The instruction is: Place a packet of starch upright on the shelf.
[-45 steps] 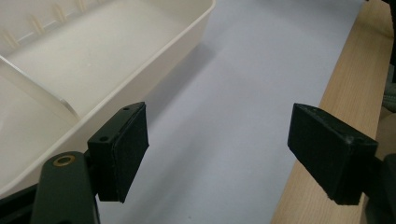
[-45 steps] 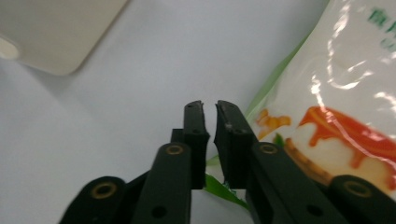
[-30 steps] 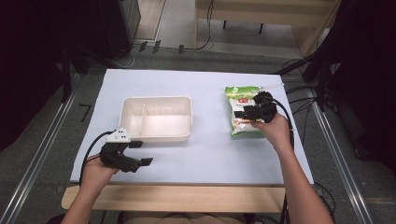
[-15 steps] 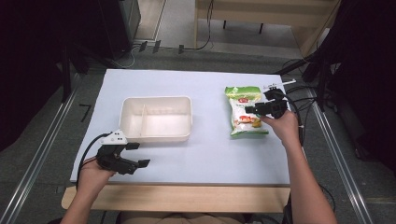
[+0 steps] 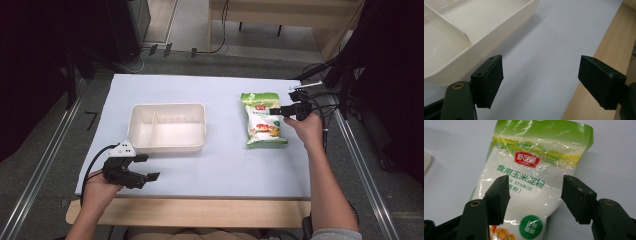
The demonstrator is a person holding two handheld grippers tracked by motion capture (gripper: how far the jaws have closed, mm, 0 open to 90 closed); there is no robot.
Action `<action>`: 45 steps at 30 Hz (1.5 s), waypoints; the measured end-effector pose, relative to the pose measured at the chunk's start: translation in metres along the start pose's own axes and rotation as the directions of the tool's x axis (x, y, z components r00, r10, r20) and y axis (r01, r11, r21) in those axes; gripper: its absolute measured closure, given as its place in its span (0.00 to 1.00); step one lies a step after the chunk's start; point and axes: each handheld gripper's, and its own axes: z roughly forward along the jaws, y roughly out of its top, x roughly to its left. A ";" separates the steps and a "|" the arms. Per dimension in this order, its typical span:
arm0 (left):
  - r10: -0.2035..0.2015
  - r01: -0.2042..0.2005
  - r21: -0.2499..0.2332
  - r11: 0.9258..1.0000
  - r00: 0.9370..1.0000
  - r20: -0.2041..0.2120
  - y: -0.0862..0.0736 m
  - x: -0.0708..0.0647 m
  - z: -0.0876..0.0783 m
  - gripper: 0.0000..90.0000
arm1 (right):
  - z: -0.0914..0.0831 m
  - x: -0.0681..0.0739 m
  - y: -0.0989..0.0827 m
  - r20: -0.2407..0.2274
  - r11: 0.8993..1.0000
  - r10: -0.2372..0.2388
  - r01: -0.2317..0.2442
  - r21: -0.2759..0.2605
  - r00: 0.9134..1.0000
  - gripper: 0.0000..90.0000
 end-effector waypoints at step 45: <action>0.001 -0.001 0.019 1.000 1.000 -0.012 -0.001 0.001 0.003 0.23 | 0.056 -0.005 0.004 -0.012 0.996 0.043 -0.042 0.084 0.999 0.96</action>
